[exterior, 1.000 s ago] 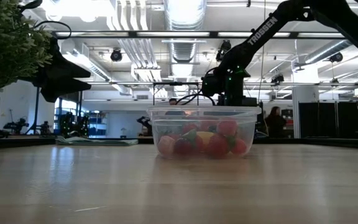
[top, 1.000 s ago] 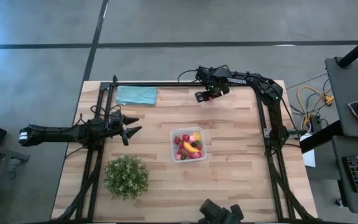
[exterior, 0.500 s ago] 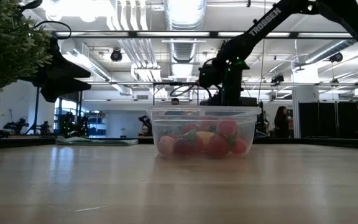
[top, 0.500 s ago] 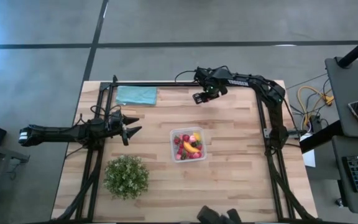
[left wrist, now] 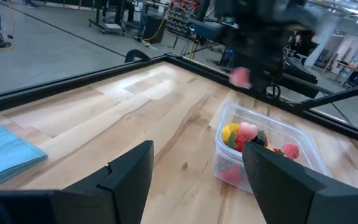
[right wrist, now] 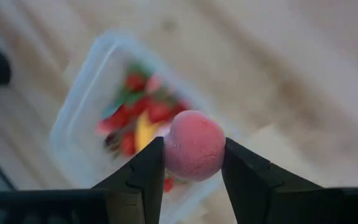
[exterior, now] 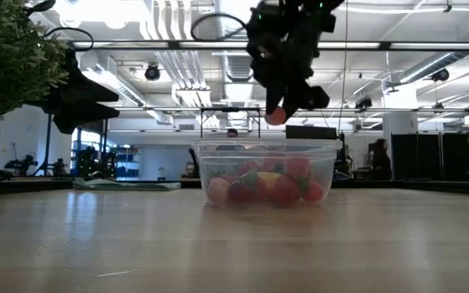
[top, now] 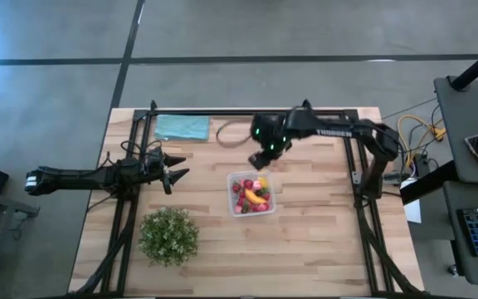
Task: Pick and placing Produce into tupperware
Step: Put the peach into the transparent container, then return to Home Position
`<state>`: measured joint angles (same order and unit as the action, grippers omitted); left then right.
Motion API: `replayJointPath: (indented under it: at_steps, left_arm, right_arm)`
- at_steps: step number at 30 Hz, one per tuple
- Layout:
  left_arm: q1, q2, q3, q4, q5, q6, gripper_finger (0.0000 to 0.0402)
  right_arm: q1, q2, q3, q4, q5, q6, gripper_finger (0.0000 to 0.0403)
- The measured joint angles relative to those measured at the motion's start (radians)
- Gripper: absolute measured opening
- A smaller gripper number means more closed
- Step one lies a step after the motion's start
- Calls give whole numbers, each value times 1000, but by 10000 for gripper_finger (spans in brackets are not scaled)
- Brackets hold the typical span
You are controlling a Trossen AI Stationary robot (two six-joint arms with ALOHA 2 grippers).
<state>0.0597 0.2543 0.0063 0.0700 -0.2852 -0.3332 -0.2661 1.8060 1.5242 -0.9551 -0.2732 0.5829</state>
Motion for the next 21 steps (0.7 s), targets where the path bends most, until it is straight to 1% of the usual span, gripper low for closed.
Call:
replayJointPath:
  at_steps: [8,11,15,18,21]
  left_arm:
    - [0,0,0,0,0,0,233]
    - [0,0,0,0,0,0,233]
    - [0,-1,0,0,0,0,233]
    - [0,0,0,0,0,0,233]
    - [0,0,0,0,0,0,233]
  right_arm:
    - [193,49,0,33,9,138,137]
    - [242,60,0,42,76,202,144]
    - [276,60,0,50,188,269,168]
    - [281,58,0,50,216,302,196]
    - [281,55,1,52,221,308,224]
